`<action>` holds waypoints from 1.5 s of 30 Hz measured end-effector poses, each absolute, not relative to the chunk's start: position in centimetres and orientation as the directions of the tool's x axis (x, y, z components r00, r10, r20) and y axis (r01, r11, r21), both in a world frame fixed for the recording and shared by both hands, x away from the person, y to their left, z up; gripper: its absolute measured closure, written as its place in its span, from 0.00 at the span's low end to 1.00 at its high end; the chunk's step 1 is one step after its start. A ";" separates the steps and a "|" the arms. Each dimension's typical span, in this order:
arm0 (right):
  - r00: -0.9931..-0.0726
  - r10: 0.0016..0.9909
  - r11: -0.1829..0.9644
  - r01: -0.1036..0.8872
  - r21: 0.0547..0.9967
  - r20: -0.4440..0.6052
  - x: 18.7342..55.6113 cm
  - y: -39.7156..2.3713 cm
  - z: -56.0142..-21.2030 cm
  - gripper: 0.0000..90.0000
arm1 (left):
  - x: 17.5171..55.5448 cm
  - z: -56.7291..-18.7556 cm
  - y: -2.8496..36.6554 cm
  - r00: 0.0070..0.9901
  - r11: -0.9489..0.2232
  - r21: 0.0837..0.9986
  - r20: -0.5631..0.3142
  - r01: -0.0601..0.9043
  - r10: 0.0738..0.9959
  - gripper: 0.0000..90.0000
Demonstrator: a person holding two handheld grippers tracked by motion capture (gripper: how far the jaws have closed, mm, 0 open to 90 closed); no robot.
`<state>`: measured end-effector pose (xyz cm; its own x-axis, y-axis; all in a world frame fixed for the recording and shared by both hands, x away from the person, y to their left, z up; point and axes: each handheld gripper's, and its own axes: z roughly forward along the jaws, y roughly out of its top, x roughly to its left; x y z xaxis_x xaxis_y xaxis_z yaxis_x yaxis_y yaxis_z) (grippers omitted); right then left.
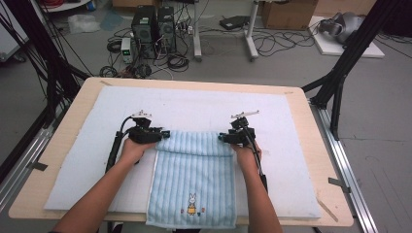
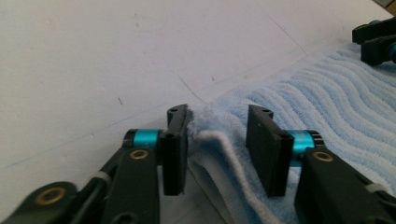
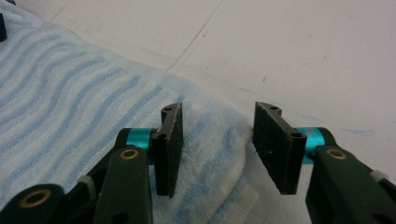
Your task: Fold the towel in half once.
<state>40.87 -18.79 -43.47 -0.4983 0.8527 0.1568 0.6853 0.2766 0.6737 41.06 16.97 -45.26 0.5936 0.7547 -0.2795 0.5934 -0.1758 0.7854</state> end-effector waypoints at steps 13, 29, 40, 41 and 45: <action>-0.541 0.840 0.346 0.599 0.722 0.046 40.3 -18.3 -42.4 0.94 | 40.7 -43.8 17.8 0.631 -0.113 0.849 -0.287 0.516 0.721 0.91; -0.584 0.810 0.294 0.479 0.827 0.050 36.2 -19.7 -39.3 0.95 | 36.8 -41.0 18.4 0.721 -0.085 0.913 -0.255 0.399 0.645 0.91; -0.613 0.788 0.298 0.460 0.836 0.055 32.4 -19.9 -39.5 0.95 | 33.3 -42.1 19.2 0.741 -0.099 0.907 -0.268 0.410 0.616 0.91; -0.616 0.786 0.302 0.461 0.835 0.056 31.9 -19.9 -39.7 0.95 | 32.8 -42.2 19.2 0.740 -0.099 0.907 -0.268 0.410 0.617 0.91; -0.628 0.776 0.302 0.458 0.836 0.064 30.2 -19.9 -40.2 0.95 | 31.0 -42.8 19.5 0.750 -0.114 0.903 -0.268 0.414 0.605 0.91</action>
<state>30.16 -19.94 -40.21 -0.6280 0.7756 0.0638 0.4578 0.3019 0.8363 30.97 19.46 -42.77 0.7497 0.6051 -0.2678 0.4143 -0.1136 0.9030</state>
